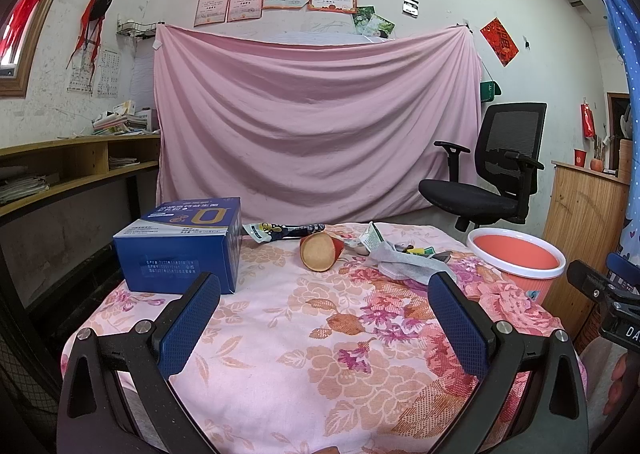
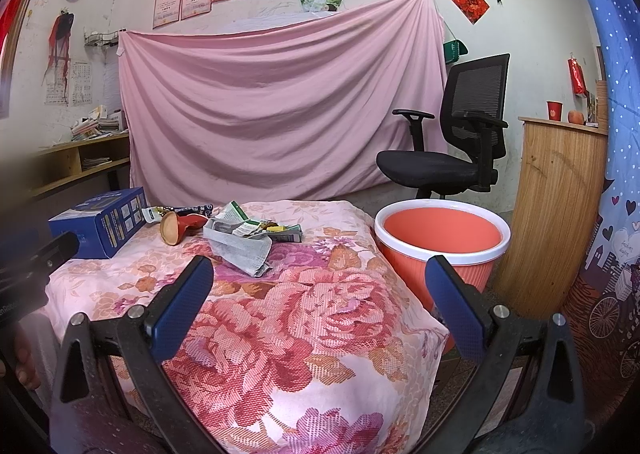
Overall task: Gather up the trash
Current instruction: 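Move the left tool to the red paper cup while the right tool approaches the green packet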
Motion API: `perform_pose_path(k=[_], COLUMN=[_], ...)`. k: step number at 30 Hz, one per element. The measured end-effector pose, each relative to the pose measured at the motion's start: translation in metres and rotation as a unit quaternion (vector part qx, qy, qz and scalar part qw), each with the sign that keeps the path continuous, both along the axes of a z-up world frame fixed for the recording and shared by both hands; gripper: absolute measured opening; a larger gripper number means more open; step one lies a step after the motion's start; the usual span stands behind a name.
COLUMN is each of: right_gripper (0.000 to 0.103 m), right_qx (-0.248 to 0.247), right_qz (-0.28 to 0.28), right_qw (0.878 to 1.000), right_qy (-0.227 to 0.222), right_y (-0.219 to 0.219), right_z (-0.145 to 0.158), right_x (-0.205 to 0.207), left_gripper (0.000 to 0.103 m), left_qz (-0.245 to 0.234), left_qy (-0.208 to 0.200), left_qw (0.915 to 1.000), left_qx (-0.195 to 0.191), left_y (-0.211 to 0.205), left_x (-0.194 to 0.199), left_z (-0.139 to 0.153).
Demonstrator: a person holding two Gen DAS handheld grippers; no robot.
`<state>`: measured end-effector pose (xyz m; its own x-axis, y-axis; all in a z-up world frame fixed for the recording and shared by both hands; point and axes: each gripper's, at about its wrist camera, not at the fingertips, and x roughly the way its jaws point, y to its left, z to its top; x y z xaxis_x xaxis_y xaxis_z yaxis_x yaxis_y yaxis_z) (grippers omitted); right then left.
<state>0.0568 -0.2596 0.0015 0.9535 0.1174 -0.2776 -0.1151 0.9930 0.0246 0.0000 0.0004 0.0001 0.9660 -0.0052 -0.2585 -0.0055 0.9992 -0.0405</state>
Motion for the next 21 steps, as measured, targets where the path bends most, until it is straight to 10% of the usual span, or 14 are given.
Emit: perform_pose_path(k=[21], right_gripper=[0.103], right_qx=[-0.004], right_qz=[0.026], right_qw=[0.995], right_qy=[-0.094], right_y=[0.001], right_z=[0.054], right_x=[0.060], left_gripper=[0.102], left_qz=[0.015], left_qy=[-0.070], left_qw=[0.9974], left_qx=[0.003], left_y=[-0.002], left_x=[0.070], left_z=[0.047])
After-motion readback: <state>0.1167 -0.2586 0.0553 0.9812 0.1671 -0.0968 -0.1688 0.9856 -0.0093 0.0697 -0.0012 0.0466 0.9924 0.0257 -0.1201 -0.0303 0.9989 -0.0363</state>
